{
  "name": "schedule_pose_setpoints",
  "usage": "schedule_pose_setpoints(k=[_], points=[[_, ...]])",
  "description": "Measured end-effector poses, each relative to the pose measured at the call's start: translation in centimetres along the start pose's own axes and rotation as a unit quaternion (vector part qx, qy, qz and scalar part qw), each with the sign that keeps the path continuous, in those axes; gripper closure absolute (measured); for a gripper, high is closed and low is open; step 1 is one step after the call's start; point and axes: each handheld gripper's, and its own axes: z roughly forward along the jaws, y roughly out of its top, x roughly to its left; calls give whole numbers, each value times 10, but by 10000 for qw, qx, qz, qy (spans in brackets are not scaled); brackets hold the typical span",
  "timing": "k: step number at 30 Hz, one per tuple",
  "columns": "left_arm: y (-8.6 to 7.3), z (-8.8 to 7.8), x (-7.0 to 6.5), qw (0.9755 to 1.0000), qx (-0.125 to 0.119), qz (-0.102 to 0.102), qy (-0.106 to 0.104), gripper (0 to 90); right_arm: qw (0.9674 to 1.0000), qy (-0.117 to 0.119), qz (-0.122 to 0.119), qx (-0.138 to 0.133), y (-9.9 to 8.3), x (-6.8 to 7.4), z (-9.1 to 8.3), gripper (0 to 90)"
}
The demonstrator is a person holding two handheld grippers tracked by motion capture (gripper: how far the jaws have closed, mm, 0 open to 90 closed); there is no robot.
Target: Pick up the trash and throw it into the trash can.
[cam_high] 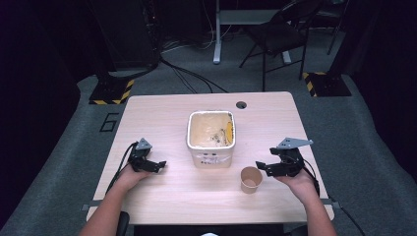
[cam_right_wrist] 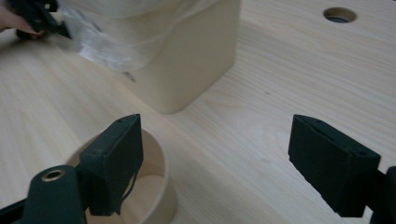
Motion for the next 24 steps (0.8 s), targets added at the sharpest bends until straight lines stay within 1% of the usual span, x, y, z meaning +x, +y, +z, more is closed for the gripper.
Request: schedule_pose_setpoints(k=[1, 2, 3, 4, 5, 8, 9, 11, 12, 13, 14, 17, 18, 19, 23, 24], points=[[0, 0, 0, 10000, -3, -3, -2, 2, 9999, 88, -86, 6, 1, 4, 0, 170], [0, 0, 0, 10000, 1, -2, -1, 2, 9999, 88, -86, 6, 1, 4, 0, 170], [0, 0, 0, 10000, -1, -6, -3, 2, 9998, 132, -155, 16, 2, 6, 0, 168], [0, 0, 0, 10000, 14, 18, 0, 1, 9995, 204, -244, 49, 3, 10, 2, 164], [0, 0, 0, 10000, -4, -7, -4, 2, 9991, 252, -318, 90, 4, 14, 3, 158], [0, 0, 0, 10000, -1, 0, 1, 2, 9977, 390, -520, 186, 6, 22, 7, 144], [0, 0, 0, 10000, -2, -5, -2, 2, 9974, 438, -531, 204, 6, 24, 8, 142], [0, 0, 0, 10000, -2, -5, -3, 2, 9955, 642, -660, 240, 5, 30, 10, 133], [0, 0, 0, 10000, 0, 4, 1, 2, 9955, 642, -660, 240, 5, 30, 10, 133], [0, 0, 0, 10000, -1, -3, -3, 1, 9937, 763, -770, 286, 5, 33, 12, 122], [0, 0, 0, 10000, -3, -9, -3, 1, 9937, 763, -770, 286, 5, 33, 12, 122], [0, 0, 0, 10000, -2, -5, -1, 1, 9917, 837, -911, 361, 3, 36, 16, 101], [0, 0, 0, 10000, -2, -3, -2, 2, 9904, 896, -957, 429, 2, 38, 18, 90], [0, 0, 0, 10000, 0, -1, 1, 2, 9904, 896, -957, 429, 2, 38, 18, 90], [0, 0, 0, 10000, 1, 1, 1, 1, 9874, 992, -1115, 522, 0, 41, 22, 72], [0, 0, 0, 10000, 0, 2, 1, 2, 9861, 1035, -1174, 551, -2, 42, 24, 62]])
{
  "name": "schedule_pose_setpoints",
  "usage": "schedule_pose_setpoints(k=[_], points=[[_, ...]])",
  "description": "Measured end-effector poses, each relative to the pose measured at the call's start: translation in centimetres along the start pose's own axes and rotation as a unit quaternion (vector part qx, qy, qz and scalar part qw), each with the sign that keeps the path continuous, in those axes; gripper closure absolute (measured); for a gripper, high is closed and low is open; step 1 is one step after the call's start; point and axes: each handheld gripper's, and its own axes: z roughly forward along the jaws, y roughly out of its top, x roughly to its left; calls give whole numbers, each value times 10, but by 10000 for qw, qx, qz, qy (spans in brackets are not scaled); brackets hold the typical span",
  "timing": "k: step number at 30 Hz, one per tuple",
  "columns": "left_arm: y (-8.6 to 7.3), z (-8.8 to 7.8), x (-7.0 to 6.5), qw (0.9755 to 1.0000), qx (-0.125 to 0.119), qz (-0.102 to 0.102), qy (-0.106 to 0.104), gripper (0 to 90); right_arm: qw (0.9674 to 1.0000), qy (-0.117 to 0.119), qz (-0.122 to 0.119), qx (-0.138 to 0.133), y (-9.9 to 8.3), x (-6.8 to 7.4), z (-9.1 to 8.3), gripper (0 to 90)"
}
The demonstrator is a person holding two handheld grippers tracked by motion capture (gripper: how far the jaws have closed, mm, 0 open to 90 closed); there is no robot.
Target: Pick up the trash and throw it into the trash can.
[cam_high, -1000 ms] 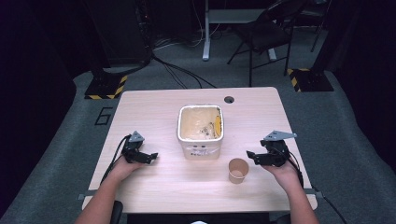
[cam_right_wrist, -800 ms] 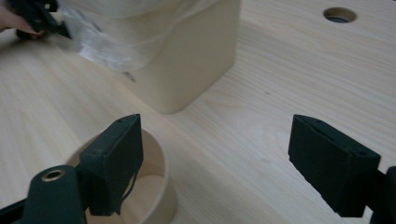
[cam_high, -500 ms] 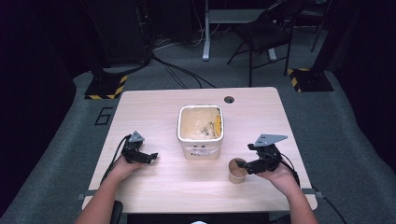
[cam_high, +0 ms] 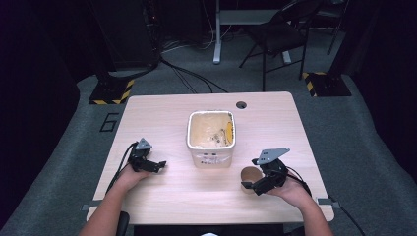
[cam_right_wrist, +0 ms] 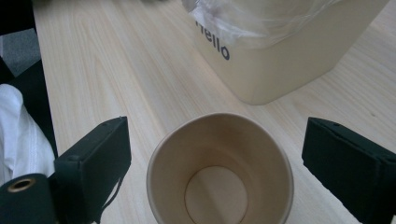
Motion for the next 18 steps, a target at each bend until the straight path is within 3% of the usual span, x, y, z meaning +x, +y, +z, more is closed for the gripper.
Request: schedule_pose_setpoints(k=[6, 12, 18], points=[[0, 0, 0, 10000, -2, -8, -4, 2, 9997, 60, -160, 163, -2, 2, 5, 41], [0, 0, 0, 10000, -2, -9, -4, 2, 9995, 22, -51, 313, -7, -2, 9, 44], [0, 0, 0, 10000, -2, -6, -4, 2, 9991, 27, -44, 410, -9, -5, 10, 121]])
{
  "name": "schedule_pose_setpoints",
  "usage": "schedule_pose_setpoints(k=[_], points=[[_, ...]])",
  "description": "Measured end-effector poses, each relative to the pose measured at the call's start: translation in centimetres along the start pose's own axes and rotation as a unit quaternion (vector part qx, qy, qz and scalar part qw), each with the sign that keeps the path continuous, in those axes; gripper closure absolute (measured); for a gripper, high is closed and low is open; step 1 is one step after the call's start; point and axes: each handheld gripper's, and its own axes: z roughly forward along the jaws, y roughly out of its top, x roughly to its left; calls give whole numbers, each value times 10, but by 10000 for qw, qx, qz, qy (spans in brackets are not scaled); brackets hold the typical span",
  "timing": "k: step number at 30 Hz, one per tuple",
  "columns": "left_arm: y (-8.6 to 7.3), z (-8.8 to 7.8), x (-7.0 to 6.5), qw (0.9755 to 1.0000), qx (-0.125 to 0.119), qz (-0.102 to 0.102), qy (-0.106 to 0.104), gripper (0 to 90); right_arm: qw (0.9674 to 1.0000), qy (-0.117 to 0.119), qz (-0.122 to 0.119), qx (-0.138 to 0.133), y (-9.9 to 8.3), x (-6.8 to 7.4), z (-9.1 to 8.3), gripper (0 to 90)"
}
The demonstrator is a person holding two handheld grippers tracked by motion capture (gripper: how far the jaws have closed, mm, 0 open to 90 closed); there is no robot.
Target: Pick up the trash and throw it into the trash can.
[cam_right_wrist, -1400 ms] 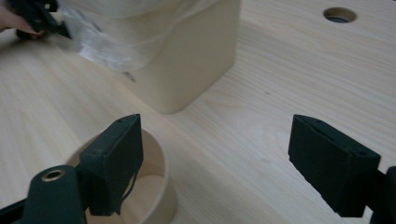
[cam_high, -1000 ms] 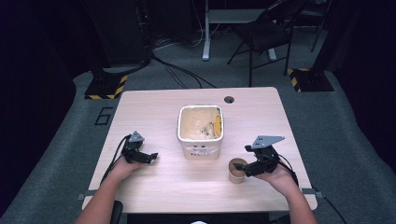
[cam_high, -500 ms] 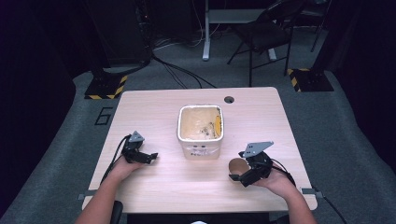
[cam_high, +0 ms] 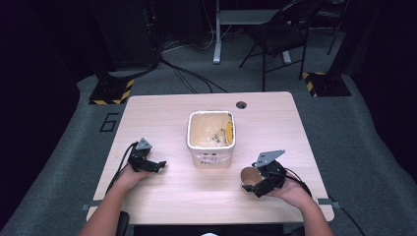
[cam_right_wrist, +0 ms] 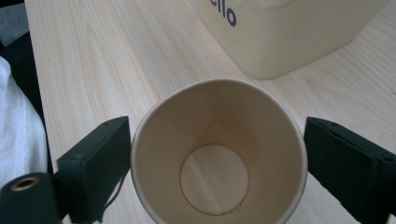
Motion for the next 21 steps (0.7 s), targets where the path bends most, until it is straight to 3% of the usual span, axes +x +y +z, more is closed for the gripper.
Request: schedule_pose_setpoints(k=[10, 21], points=[[0, 0, 0, 10000, 1, 0, -1, 2, 10000, 26, -14, 76, 2, 0, -3, 169], [0, 0, 0, 10000, 2, 15, 10, 1, 9999, 16, -93, -51, 18, 3, -15, 173]])
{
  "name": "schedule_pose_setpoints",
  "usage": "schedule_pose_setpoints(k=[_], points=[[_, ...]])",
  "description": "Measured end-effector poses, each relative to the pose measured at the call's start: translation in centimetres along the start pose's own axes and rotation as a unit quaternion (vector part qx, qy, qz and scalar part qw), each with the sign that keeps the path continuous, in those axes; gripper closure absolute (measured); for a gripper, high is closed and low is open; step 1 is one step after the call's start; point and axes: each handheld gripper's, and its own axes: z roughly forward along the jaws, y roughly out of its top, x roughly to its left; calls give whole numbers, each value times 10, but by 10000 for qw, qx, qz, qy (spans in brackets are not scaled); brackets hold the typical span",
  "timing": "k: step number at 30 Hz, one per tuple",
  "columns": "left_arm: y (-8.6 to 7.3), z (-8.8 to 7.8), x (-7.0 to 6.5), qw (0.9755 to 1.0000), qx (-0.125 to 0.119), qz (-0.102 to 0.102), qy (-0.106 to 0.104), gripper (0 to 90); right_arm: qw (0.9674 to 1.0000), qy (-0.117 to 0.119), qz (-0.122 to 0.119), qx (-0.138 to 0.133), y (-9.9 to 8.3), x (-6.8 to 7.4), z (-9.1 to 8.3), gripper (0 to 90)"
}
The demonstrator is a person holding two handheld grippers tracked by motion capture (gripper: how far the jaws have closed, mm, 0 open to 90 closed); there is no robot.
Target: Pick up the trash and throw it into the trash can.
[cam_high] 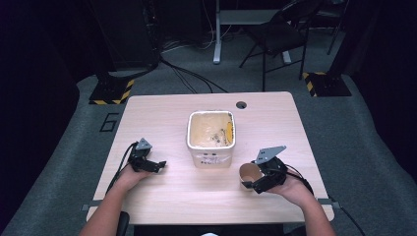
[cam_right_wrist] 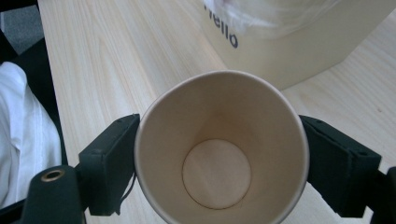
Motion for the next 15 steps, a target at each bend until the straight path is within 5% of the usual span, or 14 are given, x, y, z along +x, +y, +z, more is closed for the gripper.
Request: schedule_pose_setpoints(k=[15], points=[[0, 0, 0, 10000, -1, -5, -3, 2, 9997, -87, 228, -37, 16, -8, -20, 177]])
